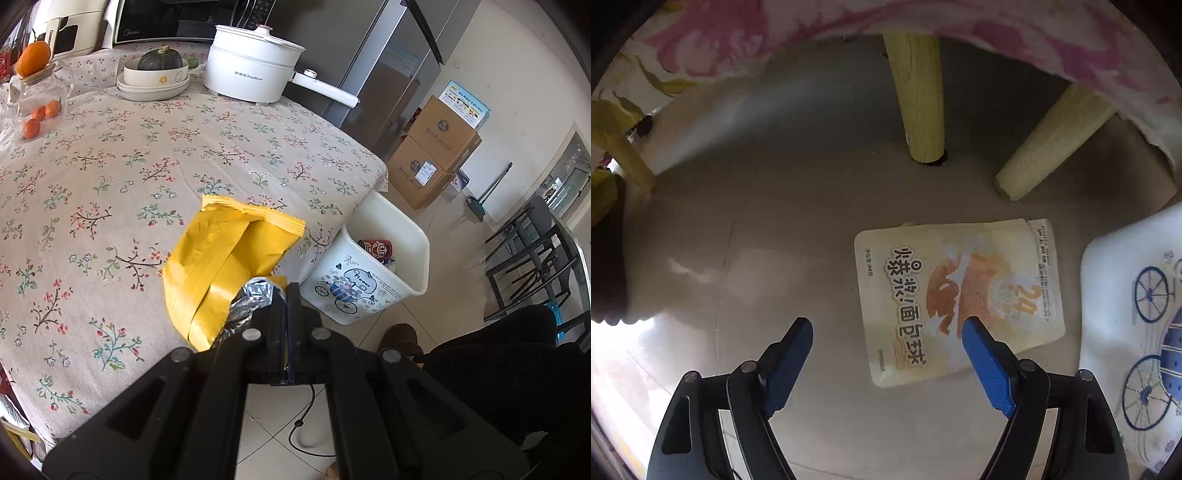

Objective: Collect trash

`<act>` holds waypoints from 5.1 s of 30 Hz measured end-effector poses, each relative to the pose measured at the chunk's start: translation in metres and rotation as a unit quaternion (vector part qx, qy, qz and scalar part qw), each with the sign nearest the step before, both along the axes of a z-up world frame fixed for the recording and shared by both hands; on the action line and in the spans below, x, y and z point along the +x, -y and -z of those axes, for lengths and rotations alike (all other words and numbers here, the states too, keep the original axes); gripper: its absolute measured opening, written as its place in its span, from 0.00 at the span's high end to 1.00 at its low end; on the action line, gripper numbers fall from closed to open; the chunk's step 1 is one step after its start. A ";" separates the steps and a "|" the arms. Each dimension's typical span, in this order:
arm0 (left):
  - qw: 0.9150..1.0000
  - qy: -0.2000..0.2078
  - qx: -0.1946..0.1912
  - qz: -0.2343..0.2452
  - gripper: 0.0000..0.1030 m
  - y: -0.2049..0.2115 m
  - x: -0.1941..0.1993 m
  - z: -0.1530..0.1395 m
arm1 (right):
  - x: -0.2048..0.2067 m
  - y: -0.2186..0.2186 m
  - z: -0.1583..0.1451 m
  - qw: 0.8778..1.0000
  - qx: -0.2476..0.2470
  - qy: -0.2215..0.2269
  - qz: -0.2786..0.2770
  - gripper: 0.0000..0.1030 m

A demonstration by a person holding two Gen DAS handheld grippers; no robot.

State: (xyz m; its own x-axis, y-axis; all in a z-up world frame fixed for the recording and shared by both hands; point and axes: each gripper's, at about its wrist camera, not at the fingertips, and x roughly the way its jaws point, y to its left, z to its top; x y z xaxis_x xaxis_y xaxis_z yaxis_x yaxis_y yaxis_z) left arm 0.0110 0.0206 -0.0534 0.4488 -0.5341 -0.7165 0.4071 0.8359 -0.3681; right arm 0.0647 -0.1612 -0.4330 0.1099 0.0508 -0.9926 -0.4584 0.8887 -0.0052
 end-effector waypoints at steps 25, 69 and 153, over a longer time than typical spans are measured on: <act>1.000 0.015 0.006 -0.001 0.99 0.006 0.003 -0.008 | 0.006 0.050 -0.063 0.997 0.065 -0.008 0.047 0.99; 1.000 0.019 -0.013 -0.003 0.99 0.001 0.008 -0.015 | 0.034 0.068 -0.051 0.924 0.052 0.003 0.378 0.82; 0.998 -0.063 0.025 0.019 0.01 0.140 0.021 0.015 | 0.020 0.272 -0.368 0.894 0.140 0.186 0.384 0.15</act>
State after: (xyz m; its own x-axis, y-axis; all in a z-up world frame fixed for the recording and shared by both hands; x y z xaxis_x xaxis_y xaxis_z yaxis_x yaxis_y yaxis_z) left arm 0.0322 -0.1196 -0.0680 0.3342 -0.5114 -0.7917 0.3921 0.8393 -0.3766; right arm 0.0844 -0.4331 -0.0651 0.5384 0.0598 -0.8406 0.2741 0.9308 0.2418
